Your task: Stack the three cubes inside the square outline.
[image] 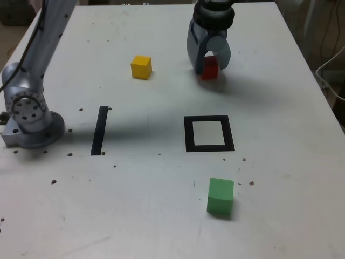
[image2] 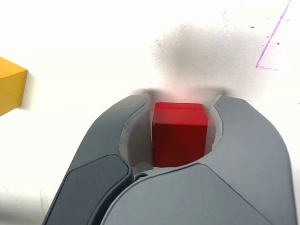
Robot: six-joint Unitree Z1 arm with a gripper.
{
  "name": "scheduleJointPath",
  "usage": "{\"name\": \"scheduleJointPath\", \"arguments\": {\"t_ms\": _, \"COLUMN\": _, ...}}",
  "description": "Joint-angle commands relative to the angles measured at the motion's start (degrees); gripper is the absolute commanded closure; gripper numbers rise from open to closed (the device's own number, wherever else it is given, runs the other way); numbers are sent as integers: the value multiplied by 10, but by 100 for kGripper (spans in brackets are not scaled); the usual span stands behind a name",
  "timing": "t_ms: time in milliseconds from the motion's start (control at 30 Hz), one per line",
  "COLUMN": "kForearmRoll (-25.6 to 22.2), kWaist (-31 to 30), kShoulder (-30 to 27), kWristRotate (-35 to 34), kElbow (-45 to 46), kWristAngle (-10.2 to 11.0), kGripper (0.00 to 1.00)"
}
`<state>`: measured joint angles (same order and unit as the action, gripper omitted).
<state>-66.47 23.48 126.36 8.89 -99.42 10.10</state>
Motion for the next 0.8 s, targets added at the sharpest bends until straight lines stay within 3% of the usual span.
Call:
{"name": "scheduleJointPath", "arguments": {"t_ms": 0, "kForearmRoll": -3, "kWaist": -1, "kShoulder": -11, "kWristRotate": 2, "kElbow": 4, "kWristAngle": 1, "kGripper": 62}}
{"name": "scheduleJointPath", "arguments": {"t_ms": 300, "kForearmRoll": -27, "kWaist": -30, "kShoulder": -68, "kWristRotate": 3, "kElbow": 23, "kWristAngle": 6, "kGripper": 62}}
{"name": "scheduleJointPath", "arguments": {"t_ms": 767, "kForearmRoll": -38, "kWaist": -177, "kShoulder": -155, "kWristRotate": -68, "kElbow": 84, "kWristAngle": 12, "kGripper": 62}}
